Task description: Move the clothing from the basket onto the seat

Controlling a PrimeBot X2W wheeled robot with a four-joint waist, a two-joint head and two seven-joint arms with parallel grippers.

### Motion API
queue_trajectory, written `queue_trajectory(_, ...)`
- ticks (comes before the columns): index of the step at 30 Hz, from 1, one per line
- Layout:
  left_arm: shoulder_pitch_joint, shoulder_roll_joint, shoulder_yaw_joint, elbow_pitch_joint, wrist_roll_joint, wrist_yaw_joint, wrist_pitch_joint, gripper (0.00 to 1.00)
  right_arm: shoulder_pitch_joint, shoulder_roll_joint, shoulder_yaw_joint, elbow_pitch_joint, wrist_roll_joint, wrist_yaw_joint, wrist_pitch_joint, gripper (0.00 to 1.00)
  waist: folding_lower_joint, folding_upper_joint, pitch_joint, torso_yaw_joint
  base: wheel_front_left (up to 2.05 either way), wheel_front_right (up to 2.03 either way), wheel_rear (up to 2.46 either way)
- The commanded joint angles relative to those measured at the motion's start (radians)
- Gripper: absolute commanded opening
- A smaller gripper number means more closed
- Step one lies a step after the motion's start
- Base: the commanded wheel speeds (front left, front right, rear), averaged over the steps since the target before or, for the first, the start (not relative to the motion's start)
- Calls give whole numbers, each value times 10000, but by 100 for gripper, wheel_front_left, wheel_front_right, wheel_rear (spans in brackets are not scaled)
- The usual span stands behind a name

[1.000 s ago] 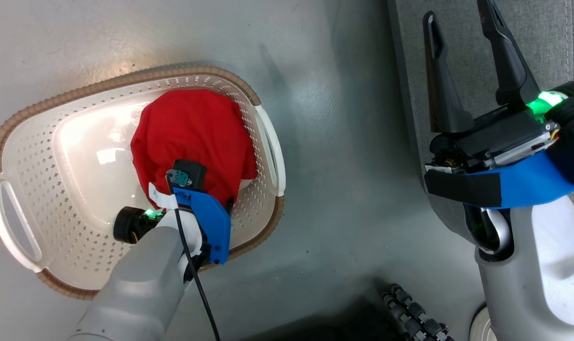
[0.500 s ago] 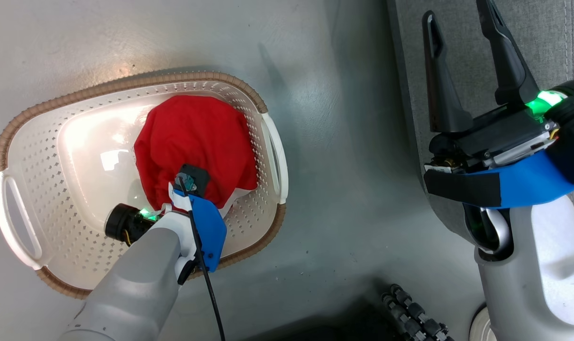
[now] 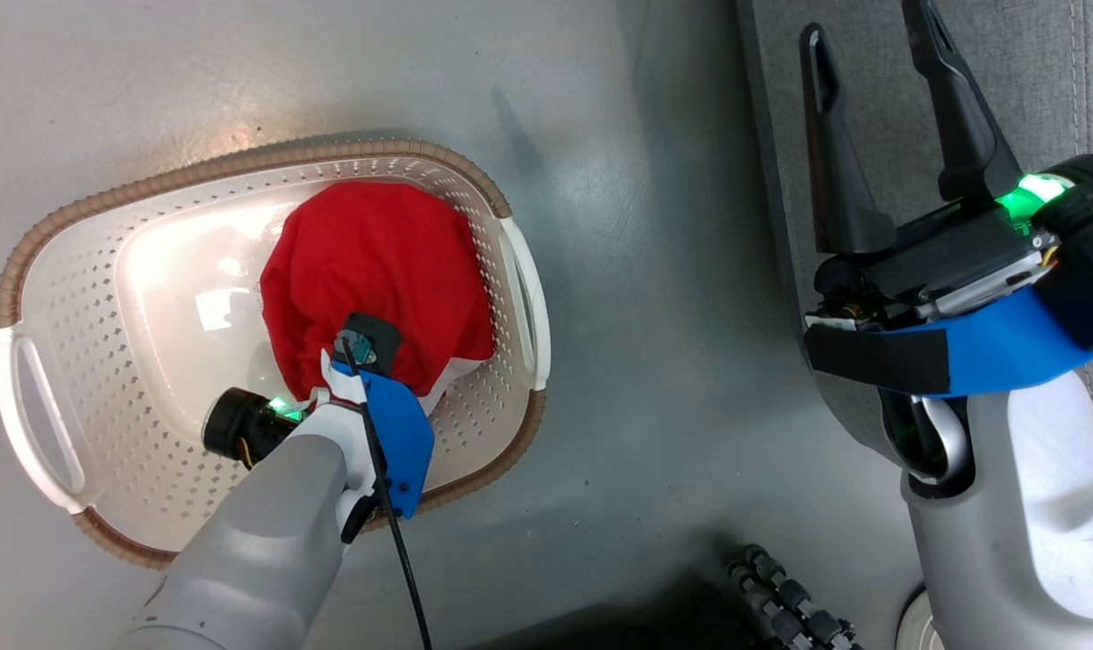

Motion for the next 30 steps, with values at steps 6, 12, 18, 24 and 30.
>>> queue_trajectory(6,-71,-57,-135,15,-247,-20,-238,0,-124,12,38,200,-80,1,-48,100,0,0,-316,90,0,0,0)
queue_trajectory(12,148,-202,-230,-57,-437,-20,-749,0,-6,11,39,515,-298,1,-26,100,0,0,-1310,399,0,0,0)
queue_trajectory(18,433,-353,-332,-201,-703,-20,-1459,0,256,9,5,817,-530,1,131,100,0,0,-2698,831,0,0,0)
queue_trajectory(24,822,-393,-542,-606,-1110,-20,-1811,0,697,6,-47,1127,-723,3,314,100,0,0,-4382,1251,0,0,0)
queue_trajectory(30,1173,-409,-778,-1282,-1622,-20,-2255,0,1460,5,-86,1396,-684,1,586,100,0,0,-5940,1652,0,0,0)
